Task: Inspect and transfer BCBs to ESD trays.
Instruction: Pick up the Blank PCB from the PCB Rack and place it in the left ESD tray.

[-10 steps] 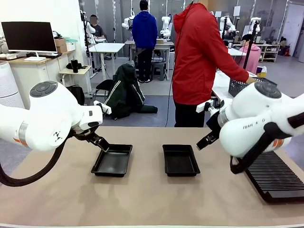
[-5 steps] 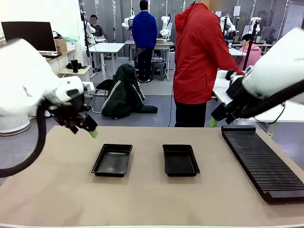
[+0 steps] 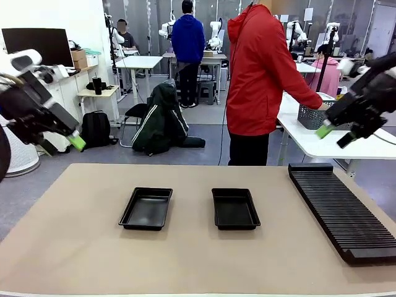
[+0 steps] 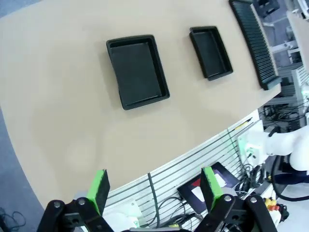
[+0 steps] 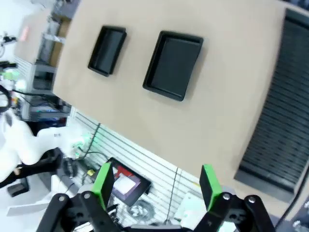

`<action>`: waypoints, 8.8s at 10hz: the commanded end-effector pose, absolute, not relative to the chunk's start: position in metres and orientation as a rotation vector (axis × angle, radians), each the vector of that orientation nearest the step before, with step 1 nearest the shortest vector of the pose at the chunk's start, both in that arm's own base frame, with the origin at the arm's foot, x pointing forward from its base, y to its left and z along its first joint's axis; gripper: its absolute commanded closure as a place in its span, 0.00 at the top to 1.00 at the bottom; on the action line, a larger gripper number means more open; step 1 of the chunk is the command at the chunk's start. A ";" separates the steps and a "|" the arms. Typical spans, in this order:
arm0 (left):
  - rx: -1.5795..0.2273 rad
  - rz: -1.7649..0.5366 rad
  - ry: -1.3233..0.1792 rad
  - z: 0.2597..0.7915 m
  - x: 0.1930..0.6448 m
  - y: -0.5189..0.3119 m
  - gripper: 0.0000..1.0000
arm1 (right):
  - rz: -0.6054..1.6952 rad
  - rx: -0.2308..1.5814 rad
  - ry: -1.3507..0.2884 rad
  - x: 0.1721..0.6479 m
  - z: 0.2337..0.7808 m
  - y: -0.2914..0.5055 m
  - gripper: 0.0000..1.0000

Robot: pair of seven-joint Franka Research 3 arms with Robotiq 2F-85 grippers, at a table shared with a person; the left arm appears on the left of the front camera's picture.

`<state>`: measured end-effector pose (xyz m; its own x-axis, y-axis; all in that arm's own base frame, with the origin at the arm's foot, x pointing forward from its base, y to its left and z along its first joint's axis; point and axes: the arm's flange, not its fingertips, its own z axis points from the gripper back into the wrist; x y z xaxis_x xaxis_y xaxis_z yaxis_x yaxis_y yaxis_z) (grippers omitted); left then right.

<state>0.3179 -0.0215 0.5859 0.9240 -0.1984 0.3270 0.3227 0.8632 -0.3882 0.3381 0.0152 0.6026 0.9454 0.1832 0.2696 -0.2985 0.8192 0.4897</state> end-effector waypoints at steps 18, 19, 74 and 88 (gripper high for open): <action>-0.513 -0.027 -0.370 0.647 0.299 0.030 1.00 | 0.009 0.678 -0.307 0.295 0.661 -0.112 0.94; -0.519 -0.028 -0.378 0.648 0.297 0.031 1.00 | 0.020 0.672 -0.317 0.293 0.669 -0.111 0.94; -0.315 0.153 -0.347 0.698 0.291 0.012 1.00 | -0.003 0.661 -0.340 0.317 0.695 -0.128 0.94; -0.315 0.153 -0.347 0.698 0.291 0.012 1.00 | -0.063 0.459 -0.321 0.322 0.743 -0.119 0.94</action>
<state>0.2909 0.0115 0.6995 0.9296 0.1977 0.3112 -0.0920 0.9417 -0.3235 0.3199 -0.1210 0.7374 0.9396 -0.1347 0.3147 -0.0267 0.8877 0.4596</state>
